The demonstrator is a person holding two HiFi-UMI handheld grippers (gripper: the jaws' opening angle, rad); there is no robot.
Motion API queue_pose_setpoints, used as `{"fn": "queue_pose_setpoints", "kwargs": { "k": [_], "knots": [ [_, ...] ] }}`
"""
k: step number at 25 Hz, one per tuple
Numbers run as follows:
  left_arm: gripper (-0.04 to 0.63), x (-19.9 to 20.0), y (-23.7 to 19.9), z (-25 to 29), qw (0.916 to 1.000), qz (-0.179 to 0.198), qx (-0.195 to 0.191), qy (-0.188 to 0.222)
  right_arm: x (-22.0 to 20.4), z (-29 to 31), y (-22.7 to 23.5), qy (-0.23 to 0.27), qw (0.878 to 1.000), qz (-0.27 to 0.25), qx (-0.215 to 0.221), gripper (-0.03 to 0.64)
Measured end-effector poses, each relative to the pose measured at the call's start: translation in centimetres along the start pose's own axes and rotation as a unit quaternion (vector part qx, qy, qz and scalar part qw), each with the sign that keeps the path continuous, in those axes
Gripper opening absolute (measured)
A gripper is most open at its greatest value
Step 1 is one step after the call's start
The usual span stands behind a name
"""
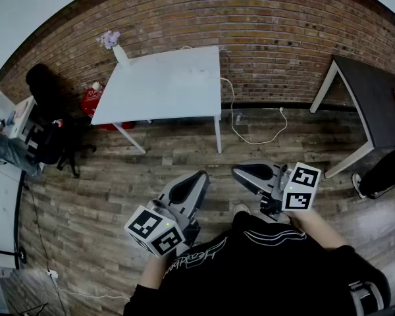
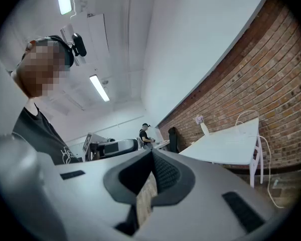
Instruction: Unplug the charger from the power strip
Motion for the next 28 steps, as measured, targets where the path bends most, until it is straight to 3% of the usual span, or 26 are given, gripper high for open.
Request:
{"fn": "queue_pose_setpoints", "kwargs": {
  "k": [8,14,24,28],
  "knots": [
    [0.003,-0.9,0.0,0.8,1.0,-0.005,0.004,0.005,-0.6,-0.2,0.6,0.001,1.0,-0.001,0.009,-0.003],
    [0.004,2.6,-4.0,7.0,0.9995,-0.028,0.013,-0.001,3.3,0.2,6.9,-0.028,0.999,-0.018,0.016,-0.003],
    [0.005,4.7,-8.4,15.3,0.9981,-0.054,0.023,-0.017,7.1,-0.8,16.1,-0.017,1.0,0.003,0.023,-0.002],
    [0.005,6.0,-9.3,18.7,0.9984,-0.045,0.031,-0.015,8.4,-1.5,19.6,-0.032,0.999,-0.016,0.031,-0.002]
  ]
}}
Point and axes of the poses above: the fingertips, and each gripper's own axes: z forward along the fingers, y to its right, x out of its top, the point moved 6 cm from there along -z, backward along the fingers, and after that the axes turned 7 degrees about -y, right-handed, at the moved point
